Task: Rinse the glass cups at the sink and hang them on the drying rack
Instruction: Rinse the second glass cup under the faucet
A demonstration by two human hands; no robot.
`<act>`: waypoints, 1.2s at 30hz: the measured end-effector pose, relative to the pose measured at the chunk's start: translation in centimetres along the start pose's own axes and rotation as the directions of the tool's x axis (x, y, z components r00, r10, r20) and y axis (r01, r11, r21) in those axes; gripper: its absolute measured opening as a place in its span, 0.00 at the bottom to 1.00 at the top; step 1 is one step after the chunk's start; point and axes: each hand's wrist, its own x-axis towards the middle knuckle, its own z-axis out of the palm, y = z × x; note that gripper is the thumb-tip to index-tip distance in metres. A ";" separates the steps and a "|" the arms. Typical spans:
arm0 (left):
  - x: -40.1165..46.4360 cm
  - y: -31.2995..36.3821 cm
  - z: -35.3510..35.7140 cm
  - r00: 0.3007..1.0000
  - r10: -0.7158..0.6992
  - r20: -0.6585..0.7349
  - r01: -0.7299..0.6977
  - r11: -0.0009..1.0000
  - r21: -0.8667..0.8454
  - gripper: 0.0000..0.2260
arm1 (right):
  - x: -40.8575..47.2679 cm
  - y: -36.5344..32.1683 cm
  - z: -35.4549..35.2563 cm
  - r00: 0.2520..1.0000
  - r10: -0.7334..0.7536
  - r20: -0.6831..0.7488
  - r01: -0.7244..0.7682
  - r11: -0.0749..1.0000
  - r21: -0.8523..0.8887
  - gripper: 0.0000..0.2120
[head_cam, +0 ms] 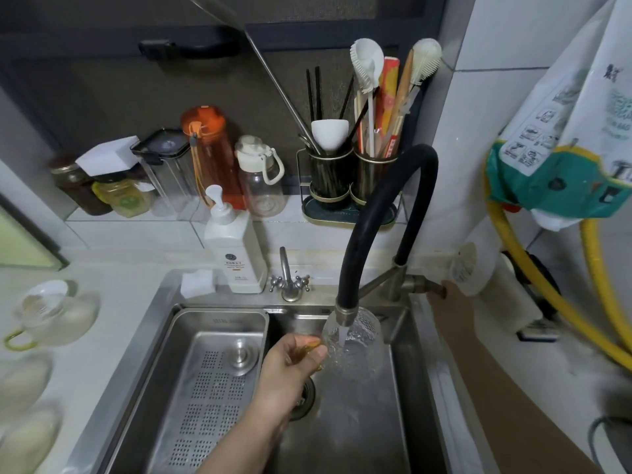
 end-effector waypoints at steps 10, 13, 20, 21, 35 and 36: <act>1.6 1.3 -1.3 0.982 0.133 0.135 -0.177 0.897 0.405 0.07 | -14.4 -5.6 -0.8 0.751 -0.564 0.343 0.539 0.824 0.176 0.19; 1.6 1.7 -1.1 0.969 0.158 0.189 -0.222 0.892 0.393 0.08 | -14.8 -5.9 0.2 0.703 -0.609 0.368 0.639 0.767 0.048 0.20; 1.2 0.7 0.8 0.994 -0.111 0.005 0.111 0.993 -0.040 0.24 | -16.7 -7.8 1.9 0.878 -0.389 0.279 0.370 0.921 0.120 0.06; 0.9 0.7 1.1 0.980 -0.194 0.053 0.198 0.976 -0.095 0.23 | -17.0 -8.3 1.9 0.899 -0.336 0.280 0.289 0.937 0.195 0.04; 2.3 0.7 -0.5 0.906 -0.279 0.319 0.277 0.959 0.052 0.24 | -15.1 -8.6 2.9 0.562 -0.321 0.762 0.093 0.940 0.327 0.14; 2.5 0.9 -0.7 0.899 -0.277 0.340 0.270 0.960 0.067 0.23 | -14.9 -8.5 2.8 0.573 -0.323 0.753 0.141 0.944 0.298 0.15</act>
